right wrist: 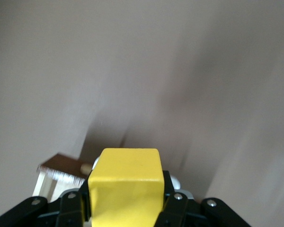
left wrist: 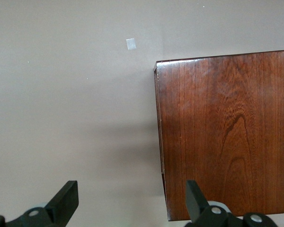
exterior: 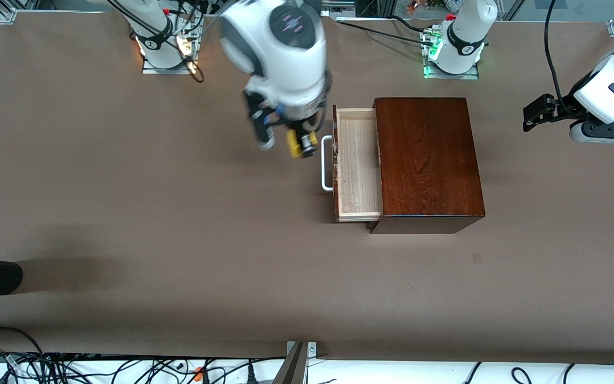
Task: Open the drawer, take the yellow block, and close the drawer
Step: 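Grasp the yellow block and lift it with the right gripper, then carry the block away with the right gripper while the left gripper reaches the handle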
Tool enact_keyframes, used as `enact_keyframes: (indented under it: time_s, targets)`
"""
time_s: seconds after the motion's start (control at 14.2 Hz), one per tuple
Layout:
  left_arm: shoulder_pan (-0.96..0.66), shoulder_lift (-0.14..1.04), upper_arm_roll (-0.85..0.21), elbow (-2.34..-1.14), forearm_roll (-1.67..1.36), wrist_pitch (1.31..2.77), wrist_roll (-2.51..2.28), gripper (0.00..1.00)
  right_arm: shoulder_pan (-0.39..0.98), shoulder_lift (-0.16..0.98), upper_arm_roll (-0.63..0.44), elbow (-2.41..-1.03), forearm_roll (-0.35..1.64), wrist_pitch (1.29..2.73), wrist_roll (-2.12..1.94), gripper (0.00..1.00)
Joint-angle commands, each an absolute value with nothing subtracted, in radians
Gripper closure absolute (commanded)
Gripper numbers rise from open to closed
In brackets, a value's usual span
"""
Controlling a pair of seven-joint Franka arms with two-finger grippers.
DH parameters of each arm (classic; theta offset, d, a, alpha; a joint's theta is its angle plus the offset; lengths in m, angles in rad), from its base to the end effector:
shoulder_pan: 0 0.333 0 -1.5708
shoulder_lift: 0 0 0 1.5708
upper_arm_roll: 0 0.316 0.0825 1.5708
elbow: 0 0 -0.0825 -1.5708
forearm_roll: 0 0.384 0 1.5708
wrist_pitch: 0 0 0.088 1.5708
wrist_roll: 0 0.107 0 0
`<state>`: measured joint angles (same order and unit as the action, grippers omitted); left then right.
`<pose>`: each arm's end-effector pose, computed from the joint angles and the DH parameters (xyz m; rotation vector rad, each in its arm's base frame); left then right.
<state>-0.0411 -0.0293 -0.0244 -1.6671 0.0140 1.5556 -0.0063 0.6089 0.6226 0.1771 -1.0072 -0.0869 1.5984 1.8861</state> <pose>0.5397 -0.0341 0.5940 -3.1200 0.0929 0.1275 0.5450 0.4756 0.4956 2.6387 -1.6694 -0.0335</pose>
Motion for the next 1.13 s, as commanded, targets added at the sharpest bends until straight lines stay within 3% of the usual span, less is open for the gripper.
enact_keyframes:
  time_s: [0.0, 0.35, 0.56, 0.85, 1.06]
  targets:
    - [-0.049, -0.014, -0.020, -1.631, 0.012, 1.526, 0.017, 0.00, 0.445, 0.523, 0.186, -1.138, -0.025, 1.592, 1.508, 0.85]
    - [-0.060, -0.026, -0.107, -1.629, 0.002, 1.493, 0.256, 0.00, 0.253, 0.521, 0.124, -1.210, -0.017, 1.636, 0.866, 0.85]
    - [-0.064, -0.014, -0.165, -1.605, -0.017, 1.467, 0.334, 0.00, 0.158, 0.531, 0.124, -1.340, -0.015, 1.805, 0.545, 0.85]
    - [-0.077, 0.066, -0.274, -1.600, -0.067, 1.439, 0.339, 0.00, 0.115, 0.619, 0.124, -1.424, -0.015, 2.000, 0.341, 0.85]
    - [-0.112, 0.199, -0.376, -1.589, -0.068, 1.450, 0.339, 0.00, 0.124, 0.696, 0.129, -1.425, -0.009, 2.091, 0.296, 0.85]
